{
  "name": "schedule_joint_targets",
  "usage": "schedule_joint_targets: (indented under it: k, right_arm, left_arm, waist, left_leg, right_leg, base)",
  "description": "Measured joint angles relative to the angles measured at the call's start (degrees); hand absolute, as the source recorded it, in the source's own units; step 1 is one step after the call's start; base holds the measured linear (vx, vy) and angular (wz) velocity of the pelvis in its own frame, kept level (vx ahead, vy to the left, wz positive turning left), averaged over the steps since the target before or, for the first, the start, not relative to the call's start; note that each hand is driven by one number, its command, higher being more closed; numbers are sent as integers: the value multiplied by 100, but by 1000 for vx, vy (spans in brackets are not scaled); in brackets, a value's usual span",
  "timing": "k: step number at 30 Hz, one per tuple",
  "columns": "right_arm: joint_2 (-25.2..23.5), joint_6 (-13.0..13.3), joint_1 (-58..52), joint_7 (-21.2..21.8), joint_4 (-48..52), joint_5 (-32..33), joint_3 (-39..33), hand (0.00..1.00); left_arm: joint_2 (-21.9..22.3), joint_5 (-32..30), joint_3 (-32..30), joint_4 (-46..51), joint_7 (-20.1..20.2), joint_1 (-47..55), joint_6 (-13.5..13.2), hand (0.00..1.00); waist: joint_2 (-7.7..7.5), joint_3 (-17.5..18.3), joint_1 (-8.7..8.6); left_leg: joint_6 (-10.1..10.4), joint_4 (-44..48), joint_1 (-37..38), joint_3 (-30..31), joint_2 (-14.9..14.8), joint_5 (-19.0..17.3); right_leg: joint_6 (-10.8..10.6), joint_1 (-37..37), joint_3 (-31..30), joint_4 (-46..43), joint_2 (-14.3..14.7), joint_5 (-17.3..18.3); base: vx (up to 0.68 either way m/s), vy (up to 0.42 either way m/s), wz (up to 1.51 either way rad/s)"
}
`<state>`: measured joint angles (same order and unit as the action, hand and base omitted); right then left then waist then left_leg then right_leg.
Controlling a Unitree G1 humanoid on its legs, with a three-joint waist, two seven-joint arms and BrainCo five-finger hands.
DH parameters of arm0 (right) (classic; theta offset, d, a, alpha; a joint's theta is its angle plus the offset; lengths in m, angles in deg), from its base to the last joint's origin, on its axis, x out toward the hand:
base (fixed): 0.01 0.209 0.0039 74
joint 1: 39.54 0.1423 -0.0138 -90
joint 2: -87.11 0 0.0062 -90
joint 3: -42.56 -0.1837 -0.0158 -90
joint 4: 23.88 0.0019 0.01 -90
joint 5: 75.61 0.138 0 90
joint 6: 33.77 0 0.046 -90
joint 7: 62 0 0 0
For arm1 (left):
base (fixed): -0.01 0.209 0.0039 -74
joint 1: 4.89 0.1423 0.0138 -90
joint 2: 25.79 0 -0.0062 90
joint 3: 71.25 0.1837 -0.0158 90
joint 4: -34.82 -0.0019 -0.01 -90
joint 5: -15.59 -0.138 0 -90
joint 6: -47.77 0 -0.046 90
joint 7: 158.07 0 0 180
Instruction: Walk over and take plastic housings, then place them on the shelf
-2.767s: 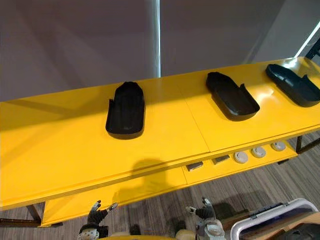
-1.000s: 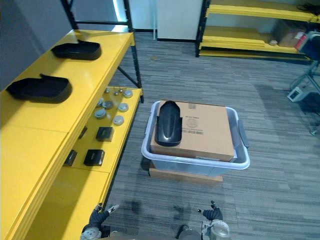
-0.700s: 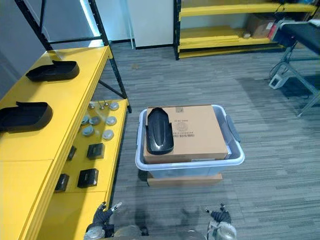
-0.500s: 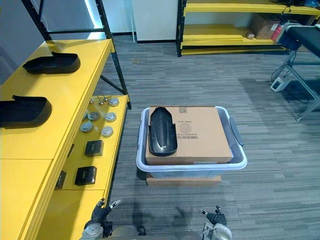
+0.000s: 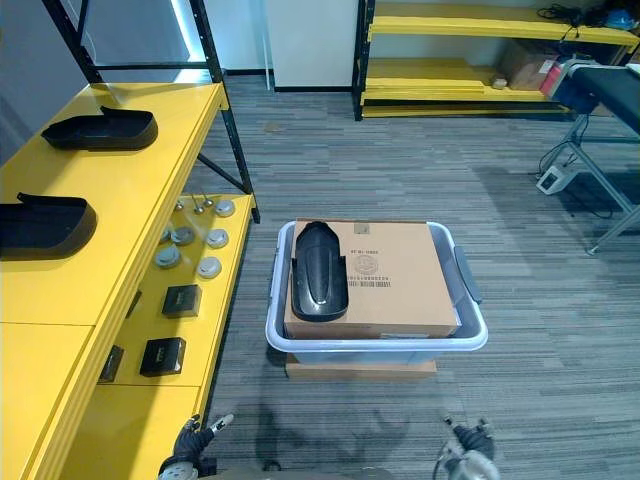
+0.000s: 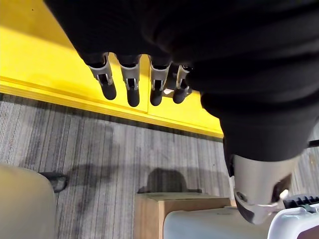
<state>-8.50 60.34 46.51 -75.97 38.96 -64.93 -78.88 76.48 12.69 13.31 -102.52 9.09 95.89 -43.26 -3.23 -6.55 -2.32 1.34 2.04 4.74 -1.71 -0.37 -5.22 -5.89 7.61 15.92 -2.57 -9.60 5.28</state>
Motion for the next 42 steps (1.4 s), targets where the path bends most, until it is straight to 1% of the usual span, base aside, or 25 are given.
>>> schedule_joint_targets:
  k: [2,4,7,11,13,16,17,18,20,22,24,25,26,28,30,31,32,33,34,35,36,37,38,40,42]
  right_arm:
    - [151,51,94,-98,565,-65,94,0]
    - [169,85,215,-105,1067,-191,179,0]
    - [193,237,484,-105,1800,-427,760,0]
    - [192,302,967,-76,1887,-789,1528,0]
    - [195,328,1395,-72,1530,-1110,1867,0]
    - [195,300,1786,-86,1013,-1306,2066,0]
    - [195,246,2054,-86,702,-1362,2151,0]
    - [195,219,2151,-92,575,-1365,2183,0]
    - [189,119,2576,-103,51,-1501,2342,0]
    - [172,29,2809,-119,-202,-1594,2356,0]
    - [167,-108,3304,-269,-827,-1755,2339,0]
    - [167,-139,3437,-290,-998,-1787,2328,0]
    - [166,-231,3741,-358,-1371,-1817,2295,0]
    - [155,-326,4193,-484,-2001,-1942,2153,0]
    - [141,-499,4661,-643,-2618,-2075,1812,0]
    - [141,-616,4847,-764,-2901,-2140,1604,0]
    - [143,-645,4876,-778,-2946,-2156,1562,0]
    - [153,-709,4937,-884,-3049,-2197,1411,0]
    - [145,-724,4932,-991,-3043,-2233,1361,0]
    - [148,-726,4937,-1058,-3015,-2248,1305,0]
    - [185,-749,4950,-1190,-2970,-2253,1175,0]
    - [325,-770,5016,-1340,-2968,-2253,1073,0]
    - [344,-796,5131,-1365,-2985,-2248,1053,100]
    - [352,-812,5134,-1348,-2995,-2248,1051,100]
    - [363,-863,5149,-1324,-2994,-2243,991,100]
  left_arm:
    - [14,0,7,6,26,5,-17,0]
    - [11,1,8,9,28,10,-37,0]
    - [9,0,24,93,35,55,-94,0]
    - [9,0,67,134,42,53,-155,0]
    - [13,-2,154,213,41,51,-185,0]
    - [27,-1,198,342,39,48,-212,0]
    - [29,0,249,460,35,34,-218,0]
    - [32,-1,273,500,34,31,-226,0]
    - [75,1,275,540,21,20,-276,0]
    - [94,2,280,631,9,12,-300,0]
    - [132,8,336,665,-2,-65,-338,0]
    - [131,8,355,699,-3,-83,-337,0]
    - [137,12,375,776,-10,-88,-375,0]
    - [158,19,404,813,-53,-88,-397,0]
    - [187,114,505,854,-182,-112,-428,0]
    - [219,122,543,851,-249,-169,-429,0]
    - [242,123,549,850,-257,-188,-428,0]
    - [315,124,593,783,-290,-303,-411,0]
    - [297,125,611,711,-320,-365,-406,0]
    - [261,127,610,727,-342,-393,-405,0]
    - [178,131,618,727,-375,-463,-407,0]
    - [214,168,646,649,-456,-565,-386,0]
    - [237,231,642,630,-489,-539,-376,0]
    - [216,241,660,608,-494,-557,-359,0]
    - [188,241,796,620,-496,-586,-383,0]
  waist:
    - [5,0,-7]
    - [5,0,-8]
    - [9,3,-7]
    - [12,-7,26]
    - [43,-50,93]
    - [50,-132,207]
    - [74,-246,293]
    - [86,-277,325]
    - [148,-436,354]
    - [177,-524,403]
    - [215,-688,555]
    - [221,-736,588]
    - [230,-811,636]
    - [292,-867,646]
    - [400,-1004,652]
    - [480,-1078,704]
    - [507,-1093,712]
    - [653,-1191,741]
    - [624,-1243,763]
    - [556,-1273,766]
    - [447,-1329,751]
    - [525,-1354,740]
    - [534,-1368,678]
    - [522,-1380,607]
    - [515,-1384,626]
  left_leg:
    - [-7,-18,-33,-1,17,13]
    - [-7,-22,-60,2,28,13]
    - [-30,-20,-280,14,43,33]
    - [-61,0,-476,124,67,60]
    - [-95,18,-574,276,79,84]
    - [-109,64,-684,470,123,94]
    - [-125,97,-746,576,147,108]
    - [-134,102,-780,625,146,115]
    - [-133,102,-891,822,145,188]
    - [-130,100,-948,900,157,218]
    - [-130,150,-1035,973,166,226]
    - [-130,197,-1068,983,171,226]
    - [-129,271,-1145,1002,185,227]
    - [-123,307,-1258,1115,204,232]
    - [-91,312,-1279,1200,190,252]
    - [-26,318,-1280,1240,128,296]
    - [-28,325,-1280,1251,103,298]
    - [-32,381,-1279,1288,-28,301]
    - [-31,396,-1297,1294,-25,301]
    - [-30,396,-1299,1315,53,300]
    - [-22,400,-1301,1366,216,291]
    - [-9,405,-1385,1435,214,279]
    - [-8,402,-1457,1430,169,279]
    - [-6,393,-1451,1422,134,278]
    - [-5,388,-1406,1395,146,277]
  right_leg:
    - [-7,-3,1,86,-1,-53]
    - [-10,-15,4,119,-5,-65]
    - [-14,-195,24,184,-7,-117]
    - [-4,-269,147,270,-7,-192]
    - [38,-271,260,291,-3,-257]
    - [41,-256,458,291,-25,-265]
    - [22,-241,511,292,-42,-297]
    - [-2,-241,558,293,-43,-317]
    - [48,-242,739,294,-39,-410]
    - [57,-261,758,292,-43,-448]
    - [67,-288,765,285,-42,-515]
    - [77,-294,770,281,-42,-524]
    - [90,-328,776,273,-48,-533]
    - [90,-390,826,245,-50,-533]
    - [90,-435,912,99,-49,-533]
    - [89,-574,914,-198,-50,-532]
    - [86,-633,913,-328,-49,-527]
    - [90,-843,850,-487,59,-182]
    - [204,-827,742,253,226,-279]
    - [234,-803,739,596,238,-465]
    - [227,-863,775,784,163,-909]
    - [191,-910,898,768,137,-859]
    - [190,-978,897,770,179,-859]
    - [191,-980,889,756,213,-860]
    - [192,-976,819,718,188,-860]
  base:
    - [0,0,0]
    - [0,0,0]
    - [3,2,1]
    - [29,7,19]
    - [41,14,35]
    - [33,13,42]
    - [23,17,41]
    - [18,13,54]
    - [20,10,49]
    - [15,27,28]
    - [15,38,20]
    - [3,38,14]
    - [-6,29,17]
    - [2,14,25]
    - [-2,5,20]
    - [0,0,0]
    - [-32,-3,-6]
    - [-62,-6,1]
    - [-63,-28,9]
    - [-35,-50,34]
    - [9,-118,37]
    - [25,-97,29]
    - [22,-81,10]
    - [3,-11,-2]
    - [10,5,-9]
